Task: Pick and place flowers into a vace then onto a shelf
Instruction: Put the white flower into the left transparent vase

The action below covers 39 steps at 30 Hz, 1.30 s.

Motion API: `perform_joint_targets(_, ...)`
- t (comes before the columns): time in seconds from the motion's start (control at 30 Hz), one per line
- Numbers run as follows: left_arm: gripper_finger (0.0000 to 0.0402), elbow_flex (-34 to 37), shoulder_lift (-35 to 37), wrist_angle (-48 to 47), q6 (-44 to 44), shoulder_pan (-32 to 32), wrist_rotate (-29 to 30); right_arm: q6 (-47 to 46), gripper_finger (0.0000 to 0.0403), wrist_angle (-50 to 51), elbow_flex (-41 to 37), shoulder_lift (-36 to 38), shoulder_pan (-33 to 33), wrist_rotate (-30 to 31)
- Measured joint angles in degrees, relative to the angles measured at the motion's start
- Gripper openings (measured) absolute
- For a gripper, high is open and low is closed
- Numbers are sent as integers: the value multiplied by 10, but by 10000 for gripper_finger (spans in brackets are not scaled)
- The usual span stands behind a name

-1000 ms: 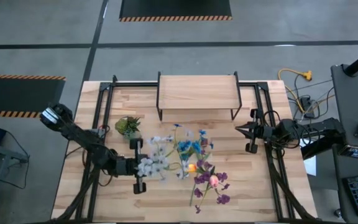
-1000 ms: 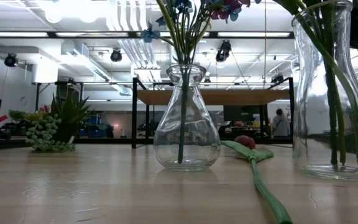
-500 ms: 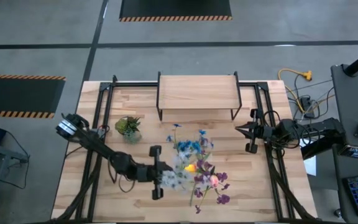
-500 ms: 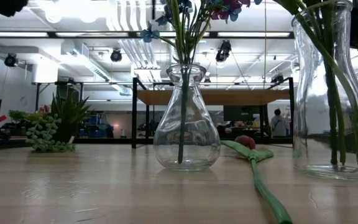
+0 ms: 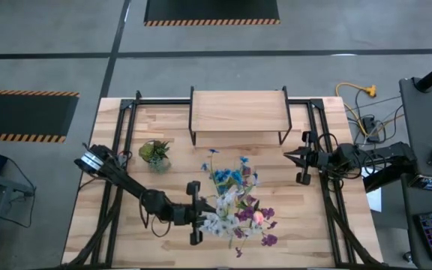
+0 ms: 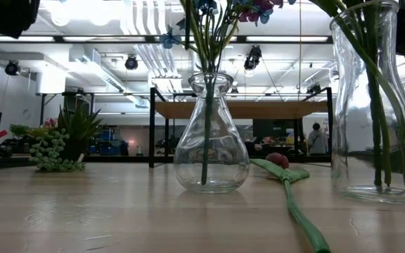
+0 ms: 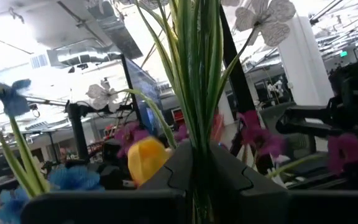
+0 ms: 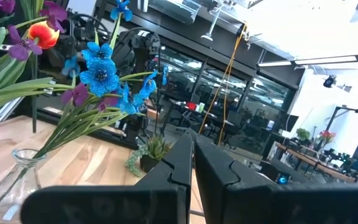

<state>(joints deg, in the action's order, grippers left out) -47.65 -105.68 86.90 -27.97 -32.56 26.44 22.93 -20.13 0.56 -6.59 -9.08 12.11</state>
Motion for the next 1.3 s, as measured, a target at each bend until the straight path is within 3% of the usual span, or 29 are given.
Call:
perform_joint_targets(0.27, 12, 1, -22, 26, 4, 17, -38, 0, 9, 0, 0, 0, 0, 0)
perform_joint_targets(0.9, 12, 8, -57, 27, 19, 37, -55, 1, 9, -1, 0, 0, 0, 0)
perform_joint_targets(1.3, 12, 29, -58, -6, 73, 46, -52, 0, 9, -1, 0, 0, 0, 0)
